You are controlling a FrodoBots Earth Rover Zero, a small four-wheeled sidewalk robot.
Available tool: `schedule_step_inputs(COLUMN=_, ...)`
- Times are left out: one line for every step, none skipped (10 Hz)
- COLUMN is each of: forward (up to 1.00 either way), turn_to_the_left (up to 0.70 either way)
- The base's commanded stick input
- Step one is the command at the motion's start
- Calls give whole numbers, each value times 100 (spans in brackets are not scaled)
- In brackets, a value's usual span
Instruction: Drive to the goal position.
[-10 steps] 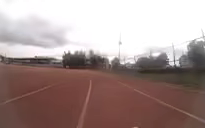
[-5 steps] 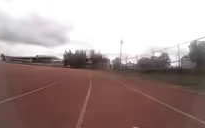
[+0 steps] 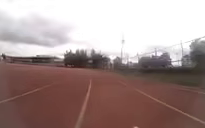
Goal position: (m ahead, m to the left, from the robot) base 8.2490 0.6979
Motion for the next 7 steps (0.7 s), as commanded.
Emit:
schedule_step_inputs(forward=70, turn_to_the_left=0)
schedule_step_inputs(forward=70, turn_to_the_left=0)
schedule_step_inputs(forward=70, turn_to_the_left=0)
schedule_step_inputs(forward=70, turn_to_the_left=0)
schedule_step_inputs(forward=70, turn_to_the_left=0)
schedule_step_inputs(forward=70, turn_to_the_left=0)
schedule_step_inputs(forward=70, turn_to_the_left=0)
